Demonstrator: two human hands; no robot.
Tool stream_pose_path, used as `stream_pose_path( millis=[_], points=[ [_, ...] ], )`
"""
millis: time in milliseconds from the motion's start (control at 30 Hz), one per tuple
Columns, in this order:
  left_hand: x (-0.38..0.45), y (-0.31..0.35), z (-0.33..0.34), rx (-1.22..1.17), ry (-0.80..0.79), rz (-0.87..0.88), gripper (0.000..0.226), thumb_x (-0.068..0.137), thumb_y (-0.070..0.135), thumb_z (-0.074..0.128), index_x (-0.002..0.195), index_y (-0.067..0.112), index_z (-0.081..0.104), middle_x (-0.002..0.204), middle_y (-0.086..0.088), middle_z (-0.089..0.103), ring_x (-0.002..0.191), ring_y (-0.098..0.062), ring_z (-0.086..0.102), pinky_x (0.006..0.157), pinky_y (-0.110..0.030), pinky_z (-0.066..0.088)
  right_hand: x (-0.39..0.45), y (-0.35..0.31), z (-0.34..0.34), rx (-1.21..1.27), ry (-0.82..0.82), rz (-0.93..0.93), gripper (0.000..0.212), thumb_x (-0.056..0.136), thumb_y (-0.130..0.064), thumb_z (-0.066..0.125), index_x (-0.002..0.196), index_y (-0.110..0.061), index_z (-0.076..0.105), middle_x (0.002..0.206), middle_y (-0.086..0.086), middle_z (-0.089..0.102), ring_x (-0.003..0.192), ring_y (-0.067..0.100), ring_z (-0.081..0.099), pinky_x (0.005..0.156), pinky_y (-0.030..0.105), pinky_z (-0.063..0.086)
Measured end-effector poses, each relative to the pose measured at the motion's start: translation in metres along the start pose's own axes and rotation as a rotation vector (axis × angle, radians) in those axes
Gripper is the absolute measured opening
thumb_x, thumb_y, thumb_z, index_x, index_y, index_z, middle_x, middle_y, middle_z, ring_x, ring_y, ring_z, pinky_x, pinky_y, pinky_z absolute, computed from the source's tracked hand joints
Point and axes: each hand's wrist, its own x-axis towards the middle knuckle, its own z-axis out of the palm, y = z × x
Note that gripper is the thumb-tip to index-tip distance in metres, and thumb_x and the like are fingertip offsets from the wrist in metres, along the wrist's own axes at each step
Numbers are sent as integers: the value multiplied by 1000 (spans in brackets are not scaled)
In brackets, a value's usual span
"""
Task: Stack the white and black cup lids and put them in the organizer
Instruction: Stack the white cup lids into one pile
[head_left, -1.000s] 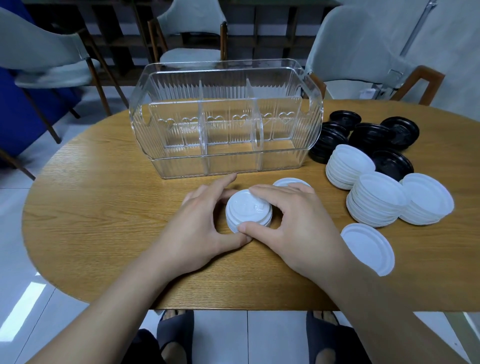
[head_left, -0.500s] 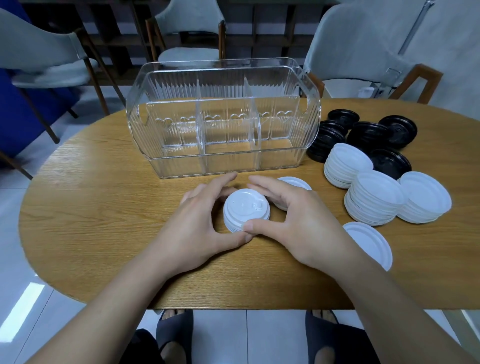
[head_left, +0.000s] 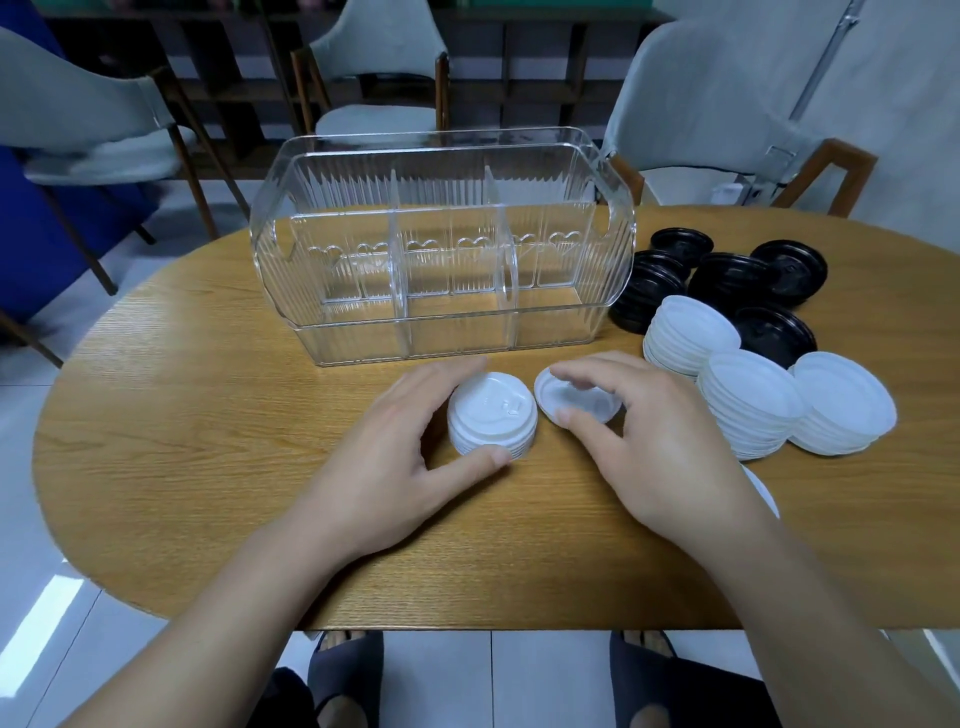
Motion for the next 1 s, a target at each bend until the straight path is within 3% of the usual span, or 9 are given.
stream_pose_path(
  millis=[100, 267, 367, 467, 567, 633, 733, 833, 1000],
  points=[
    [1, 1, 2, 12, -12, 34, 76, 99, 64, 74, 165, 35, 49, 163, 23, 52, 155, -3, 46, 129, -41, 40, 1, 3, 4, -140, -37, 6, 29, 98, -34, 81, 127, -31, 78, 123, -18, 68, 119, 12, 60, 111, 36, 39],
    [-1, 0, 2, 0, 1, 64, 63, 100, 55, 78, 156, 34, 60, 161, 21, 56, 154, -2, 47, 128, -42, 41, 2, 2, 9, -272, -44, 4, 8, 96, -38, 83, 101, -33, 79, 106, -14, 66, 107, 16, 57, 102, 37, 33],
    [-3, -1, -2, -24, 11, 70, 60, 96, 45, 86, 151, 34, 65, 155, 23, 61, 152, -5, 51, 127, -40, 42, 3, 0, 9, -228, 1, 15, 10, 100, -34, 80, 91, -32, 75, 96, -15, 65, 99, 15, 58, 100, 39, 36],
    [-4, -2, -8, -26, 1, 62, 58, 92, 38, 91, 145, 38, 67, 154, 27, 60, 158, -12, 43, 129, -38, 38, 2, -4, 5, -26, 80, 31, 14, 99, -36, 79, 87, -32, 72, 90, -15, 65, 93, 10, 61, 97, 37, 42],
    [-5, -2, -11, -41, 17, 49, 56, 90, 38, 93, 141, 39, 70, 160, 27, 55, 165, -13, 32, 133, -38, 31, 0, -14, -5, 278, 131, 86, 19, 96, -37, 83, 81, -29, 74, 83, -11, 67, 82, 8, 63, 79, 18, 46],
    [-5, 1, -11, -74, 63, 49, 64, 88, 40, 93, 146, 38, 66, 162, 25, 53, 165, -12, 32, 134, -38, 31, 0, -18, -10, 453, 134, 90, 19, 99, -35, 80, 83, -25, 77, 83, -6, 71, 75, 9, 62, 72, 15, 46],
    [-4, 12, -11, -143, 145, 34, 92, 84, 38, 97, 164, 37, 50, 161, 21, 54, 160, -12, 42, 131, -36, 35, -1, -19, -10, 797, 74, 124, 23, 104, -33, 72, 95, -13, 79, 88, 5, 76, 82, 16, 65, 84, 28, 53],
    [-1, 22, -7, -211, 187, 79, 110, 82, 30, 101, 172, 31, 37, 158, 18, 59, 154, -14, 53, 128, -33, 38, -2, -22, -3, 1044, -63, 164, 29, 103, -34, 66, 100, -8, 77, 95, 10, 71, 90, 22, 59, 90, 42, 48],
    [-3, 24, -3, -194, 262, 150, 95, 81, 29, 100, 163, 23, 53, 150, 18, 66, 142, -14, 62, 119, -24, 44, -3, -25, 8, 1136, -140, 208, 31, 109, -32, 61, 110, -6, 77, 105, 16, 74, 102, 28, 63, 98, 51, 48]
  ],
)
